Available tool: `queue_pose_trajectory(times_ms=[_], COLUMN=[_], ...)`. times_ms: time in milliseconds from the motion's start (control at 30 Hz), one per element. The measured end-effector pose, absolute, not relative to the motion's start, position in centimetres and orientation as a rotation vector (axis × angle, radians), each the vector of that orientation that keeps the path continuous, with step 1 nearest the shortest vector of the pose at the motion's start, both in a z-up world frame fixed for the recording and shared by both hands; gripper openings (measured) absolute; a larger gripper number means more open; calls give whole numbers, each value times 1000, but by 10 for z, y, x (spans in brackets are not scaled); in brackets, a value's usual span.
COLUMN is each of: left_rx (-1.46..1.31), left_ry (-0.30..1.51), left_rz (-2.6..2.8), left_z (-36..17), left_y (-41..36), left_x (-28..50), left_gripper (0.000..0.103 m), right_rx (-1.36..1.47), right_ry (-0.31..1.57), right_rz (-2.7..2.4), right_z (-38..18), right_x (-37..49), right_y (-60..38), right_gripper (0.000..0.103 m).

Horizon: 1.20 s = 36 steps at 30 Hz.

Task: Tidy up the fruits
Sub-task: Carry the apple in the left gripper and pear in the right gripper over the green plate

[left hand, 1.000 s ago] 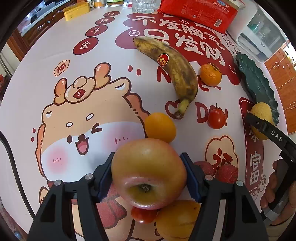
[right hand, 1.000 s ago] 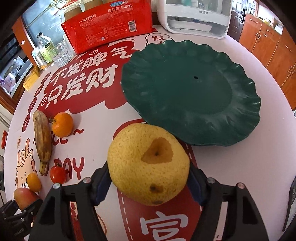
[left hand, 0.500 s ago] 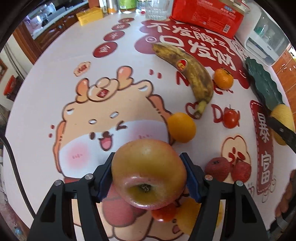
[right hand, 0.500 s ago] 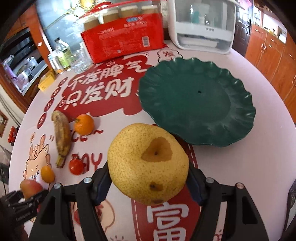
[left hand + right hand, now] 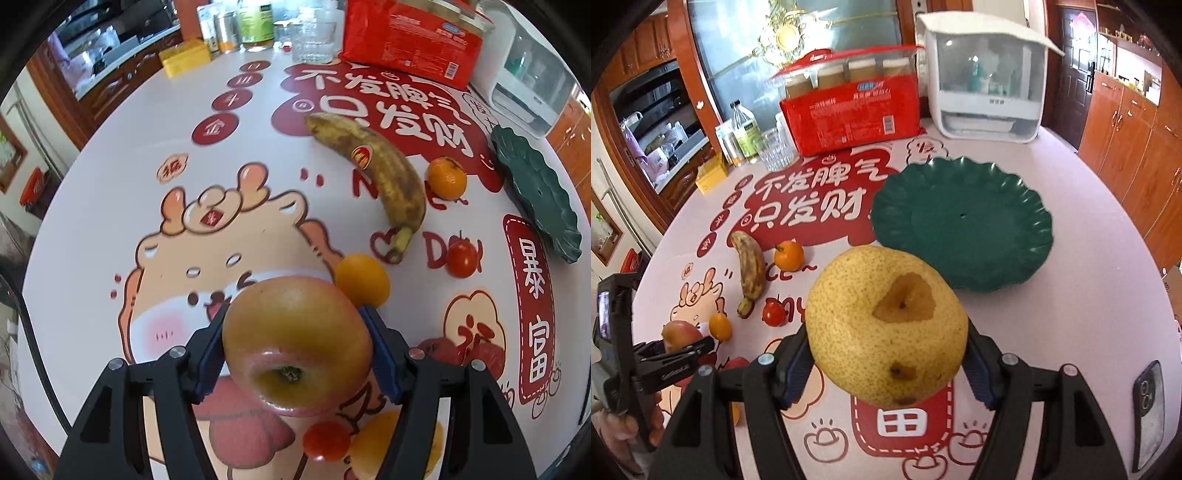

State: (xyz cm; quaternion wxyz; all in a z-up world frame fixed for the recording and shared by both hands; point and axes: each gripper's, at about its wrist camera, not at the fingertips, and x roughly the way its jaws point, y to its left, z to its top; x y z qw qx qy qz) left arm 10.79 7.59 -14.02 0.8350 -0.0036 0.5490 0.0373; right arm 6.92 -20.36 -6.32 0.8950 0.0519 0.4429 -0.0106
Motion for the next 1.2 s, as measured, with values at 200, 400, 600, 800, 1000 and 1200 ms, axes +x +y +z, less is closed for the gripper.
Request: queue_pose_trajectory(times_ms=[200, 400, 600, 800, 1000, 1200], left_rx=[41, 63, 89, 98, 115, 126], left_ry=[1111, 1041, 988, 980, 1002, 1101], left_rz=[69, 32, -87, -224, -306, -347], left_z=[-119, -84, -54, -45, -62, -100], left_y=[55, 21, -42, -113, -166, -190], left_x=[129, 174, 211, 238, 259, 277], left_gripper=[66, 66, 66, 66, 66, 66], right_rx=[104, 88, 43, 6, -6, 29], right_ry=[868, 824, 770, 757, 796, 884], right_rz=[-33, -53, -108, -172, -226, -267], right_z=[-40, -23, -4, 1, -20, -59], right_x=[67, 81, 109, 140, 170, 194], right_y=[-218, -234, -252, -273, -292, -313], right_gripper=[70, 70, 70, 70, 71, 71])
